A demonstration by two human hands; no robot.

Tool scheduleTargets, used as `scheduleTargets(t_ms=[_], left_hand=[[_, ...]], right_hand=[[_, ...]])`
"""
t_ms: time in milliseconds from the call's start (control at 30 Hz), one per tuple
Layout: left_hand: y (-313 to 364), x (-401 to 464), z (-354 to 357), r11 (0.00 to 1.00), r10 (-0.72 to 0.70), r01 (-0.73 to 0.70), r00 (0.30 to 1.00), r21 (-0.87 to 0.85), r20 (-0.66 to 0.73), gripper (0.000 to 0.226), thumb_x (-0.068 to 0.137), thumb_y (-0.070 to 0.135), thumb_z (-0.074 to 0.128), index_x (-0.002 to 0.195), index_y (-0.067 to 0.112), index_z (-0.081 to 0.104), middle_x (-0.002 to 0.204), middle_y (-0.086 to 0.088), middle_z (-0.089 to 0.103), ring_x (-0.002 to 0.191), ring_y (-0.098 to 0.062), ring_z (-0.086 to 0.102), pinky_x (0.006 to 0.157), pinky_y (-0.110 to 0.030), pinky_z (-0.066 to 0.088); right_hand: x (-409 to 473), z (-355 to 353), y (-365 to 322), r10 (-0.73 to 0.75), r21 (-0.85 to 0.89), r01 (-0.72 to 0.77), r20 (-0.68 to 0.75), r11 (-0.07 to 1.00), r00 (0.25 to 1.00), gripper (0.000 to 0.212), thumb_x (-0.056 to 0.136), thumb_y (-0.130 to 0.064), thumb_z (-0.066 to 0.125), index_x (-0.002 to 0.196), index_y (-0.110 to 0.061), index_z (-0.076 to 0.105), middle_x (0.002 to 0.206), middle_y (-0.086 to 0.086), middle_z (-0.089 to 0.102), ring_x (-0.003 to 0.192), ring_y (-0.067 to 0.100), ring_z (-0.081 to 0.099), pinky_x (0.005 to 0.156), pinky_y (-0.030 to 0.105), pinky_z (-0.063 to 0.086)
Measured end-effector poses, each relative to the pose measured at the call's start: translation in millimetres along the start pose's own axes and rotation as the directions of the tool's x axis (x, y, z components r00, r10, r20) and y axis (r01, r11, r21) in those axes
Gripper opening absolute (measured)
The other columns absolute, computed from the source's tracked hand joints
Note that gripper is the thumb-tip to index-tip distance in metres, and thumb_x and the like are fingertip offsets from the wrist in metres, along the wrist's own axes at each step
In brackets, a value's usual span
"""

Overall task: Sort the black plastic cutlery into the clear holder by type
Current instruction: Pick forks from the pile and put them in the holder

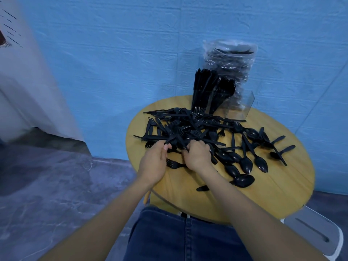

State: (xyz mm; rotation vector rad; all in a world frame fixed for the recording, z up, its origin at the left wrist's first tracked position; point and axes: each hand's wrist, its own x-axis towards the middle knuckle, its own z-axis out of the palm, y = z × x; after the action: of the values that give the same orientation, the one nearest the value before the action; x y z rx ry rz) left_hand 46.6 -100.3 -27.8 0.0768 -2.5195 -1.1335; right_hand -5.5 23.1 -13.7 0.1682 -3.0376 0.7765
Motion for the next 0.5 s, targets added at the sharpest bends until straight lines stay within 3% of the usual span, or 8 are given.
scheduleTargets(t_ms=[167, 233, 333, 400, 500], left_hand=[[5.3, 1.1, 3.3, 1.000, 0.016, -0.015, 1.000, -0.010, 0.020, 0.029, 0.102, 0.021, 0.032, 0.107, 0.014, 0.059, 0.073, 0.013, 0.048, 0.068, -0.007, 0.049, 0.065, -0.030, 0.040], [8.2, 1.2, 4.1, 0.999, 0.021, -0.021, 1.000, -0.028, 0.023, 0.029, 0.102, 0.021, 0.031, 0.108, 0.015, 0.059, 0.073, 0.009, 0.050, 0.069, -0.008, 0.050, 0.064, -0.028, 0.040], [15.6, 6.0, 0.7, 0.997, 0.051, -0.052, 0.999, -0.065, -0.005, 0.028, 0.102, 0.022, 0.031, 0.108, 0.015, 0.057, 0.075, 0.009, 0.050, 0.071, -0.003, 0.049, 0.060, -0.015, 0.036], [24.1, 14.9, -4.5, 0.993, 0.107, -0.110, 0.992, -0.040, -0.066, 0.027, 0.102, 0.021, 0.031, 0.107, 0.013, 0.056, 0.077, 0.013, 0.048, 0.072, -0.001, 0.048, 0.060, -0.012, 0.037], [36.3, 30.5, -8.7, 0.971, 0.239, -0.234, 0.960, 0.049, -0.145, 0.027, 0.102, 0.019, 0.032, 0.106, 0.008, 0.057, 0.091, 0.004, 0.053, 0.080, -0.009, 0.050, 0.068, -0.021, 0.041]], right_hand=[[2.2, -13.2, 16.5, -0.061, -0.094, 0.052, -0.096, 0.994, 0.994, 0.018, 0.097, -0.024, 0.046, 0.100, -0.013, 0.059, 0.108, 0.009, 0.061, 0.107, 0.029, 0.052, 0.085, 0.037, 0.038], [2.9, -19.2, 22.3, -0.064, -0.069, 0.056, -0.132, 0.996, 0.989, 0.014, 0.096, -0.026, 0.049, 0.089, -0.017, 0.058, 0.098, 0.006, 0.064, 0.100, 0.027, 0.055, 0.084, 0.037, 0.040], [3.3, -36.0, 30.5, -0.086, 0.058, 0.094, -0.126, 0.994, 0.988, 0.014, 0.092, -0.027, 0.057, 0.079, -0.021, 0.054, 0.085, 0.000, 0.061, 0.086, 0.022, 0.056, 0.077, 0.035, 0.044], [1.5, -51.9, 35.0, -0.170, 0.119, 0.182, -0.098, 0.976, 0.981, 0.009, 0.092, -0.024, 0.060, 0.083, -0.020, 0.062, 0.081, -0.005, 0.057, 0.083, 0.017, 0.056, 0.069, 0.029, 0.042], [-3.9, -75.9, 35.3, -0.339, 0.104, 0.339, -0.018, 0.935, 0.941, 0.015, 0.091, -0.020, 0.061, 0.100, -0.014, 0.072, 0.082, -0.015, 0.054, 0.083, 0.007, 0.052, 0.074, 0.021, 0.038]])
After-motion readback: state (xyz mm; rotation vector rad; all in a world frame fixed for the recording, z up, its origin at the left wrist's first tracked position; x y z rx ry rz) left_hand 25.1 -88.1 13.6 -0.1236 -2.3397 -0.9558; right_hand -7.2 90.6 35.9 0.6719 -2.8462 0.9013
